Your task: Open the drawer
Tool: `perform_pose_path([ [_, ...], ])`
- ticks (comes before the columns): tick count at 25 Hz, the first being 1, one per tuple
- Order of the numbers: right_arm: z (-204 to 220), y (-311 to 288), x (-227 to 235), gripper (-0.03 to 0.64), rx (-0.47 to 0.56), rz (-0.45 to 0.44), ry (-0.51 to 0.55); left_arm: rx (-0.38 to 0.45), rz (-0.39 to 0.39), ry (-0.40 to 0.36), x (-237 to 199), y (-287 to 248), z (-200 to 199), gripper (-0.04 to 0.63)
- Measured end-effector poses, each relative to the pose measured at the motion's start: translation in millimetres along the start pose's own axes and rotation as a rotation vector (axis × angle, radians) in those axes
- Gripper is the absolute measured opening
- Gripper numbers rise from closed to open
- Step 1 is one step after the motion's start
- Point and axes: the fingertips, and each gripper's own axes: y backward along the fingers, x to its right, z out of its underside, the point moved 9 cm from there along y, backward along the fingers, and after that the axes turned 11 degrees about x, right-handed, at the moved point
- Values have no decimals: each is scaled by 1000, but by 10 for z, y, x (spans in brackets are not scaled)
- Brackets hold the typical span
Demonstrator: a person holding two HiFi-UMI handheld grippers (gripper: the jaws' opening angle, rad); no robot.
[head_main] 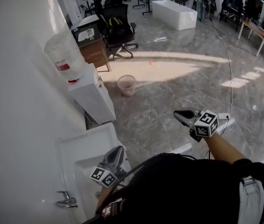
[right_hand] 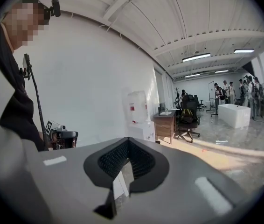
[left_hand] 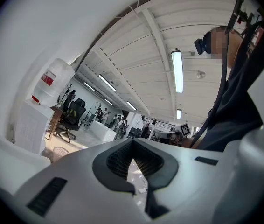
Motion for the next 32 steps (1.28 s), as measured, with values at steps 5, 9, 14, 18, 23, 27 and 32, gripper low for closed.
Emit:
perform_pose_path([
  [5,35,272,562,0,40,-32,-15,-29,-40,-53,211,-470,178,0],
  [9,-12,498,1182,0,41,-94,23,7,-128,-99,400,-954,379,0],
  [14,-202,845,1932,0,64,-164,80,28,-232,-124,799,-1543,724,0],
  [18,-243,885,2352,0,72,-218,91,1,-317,-139,943,-1868,926,0],
  [23,-112,756,2509,0,61,-263,62,-77,-413,-170,955,-1820,1058,0],
  [27,26,539,2402,0,58,-257,37,-152,-469,-166,725,-1620,1134,0],
  [32,222,285,2093,0,15,-249,12,-236,-498,-114,330,-1338,1266,0],
])
